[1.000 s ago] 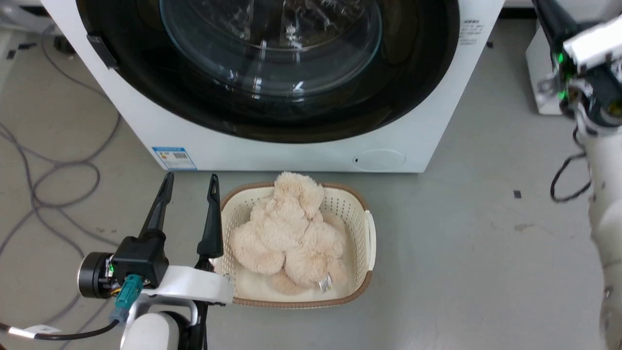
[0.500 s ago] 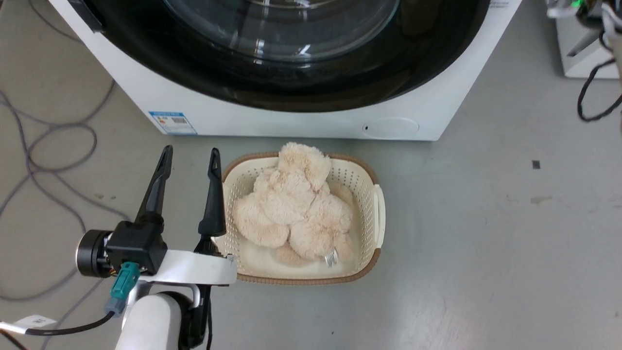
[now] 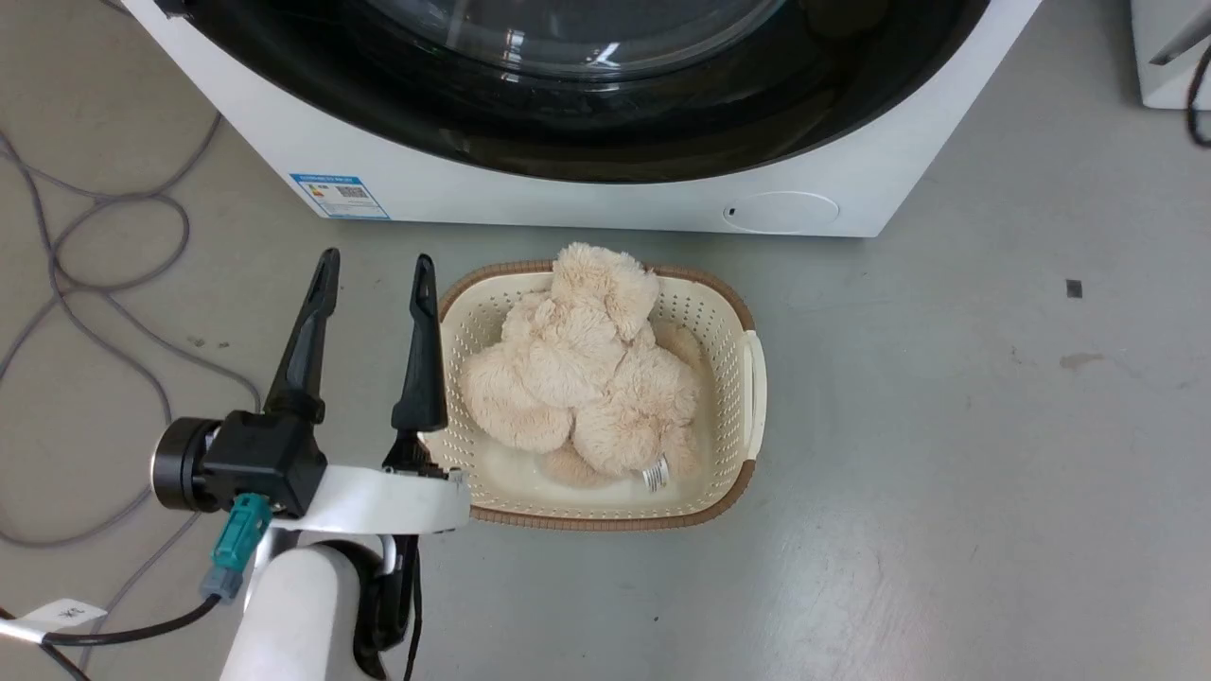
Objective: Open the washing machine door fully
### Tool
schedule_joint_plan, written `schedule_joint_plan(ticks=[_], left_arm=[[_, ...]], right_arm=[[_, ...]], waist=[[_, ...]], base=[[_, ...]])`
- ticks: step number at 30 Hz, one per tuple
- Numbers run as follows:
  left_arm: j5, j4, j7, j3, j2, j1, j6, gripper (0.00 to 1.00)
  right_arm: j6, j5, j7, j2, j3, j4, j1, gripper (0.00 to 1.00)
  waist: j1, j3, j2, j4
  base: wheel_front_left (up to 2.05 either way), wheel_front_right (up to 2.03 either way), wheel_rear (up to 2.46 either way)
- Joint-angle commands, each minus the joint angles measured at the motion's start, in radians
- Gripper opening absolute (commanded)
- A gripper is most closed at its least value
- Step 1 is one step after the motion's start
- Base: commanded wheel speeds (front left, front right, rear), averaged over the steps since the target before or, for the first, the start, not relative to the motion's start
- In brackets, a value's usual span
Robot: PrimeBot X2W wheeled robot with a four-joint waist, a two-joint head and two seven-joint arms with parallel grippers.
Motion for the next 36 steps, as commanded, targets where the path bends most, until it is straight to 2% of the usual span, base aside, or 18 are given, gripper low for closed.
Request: schedule_joint_plan(ticks=[1, 22, 36], left_arm=[[-0.007, 0.002, -0.007, 0.001, -0.004, -0.018, -0.001, 1.00], [-0.003, 0.030, -0.007, 0.004, -0.017, -0.001, -0.013, 1.00], [0.000, 0.069, -0.007, -0.001, -0.020, 0.032, -0.019, 1.00]], right_arm=[[-0.001, 0.014, 0.021, 0.002, 0.011, 0.016, -0.024, 0.00], [-0.001, -0.014, 0.148, 0.014, 0.066, 0.003, 0.055, 0.00], [-0.001, 0.011, 0.240, 0.027, 0.075, -0.076, 0.191, 0.00]], waist=[[-0.0001, -0.001, -0.0001, 0.000], [-0.0001, -0.049, -0.0001, 0.001], [-0.0001, -0.133, -0.0001, -0.008]], base=[[0.00, 0.00, 0.00], [0.00, 0.00, 0.00], [0.00, 0.00, 0.00]])
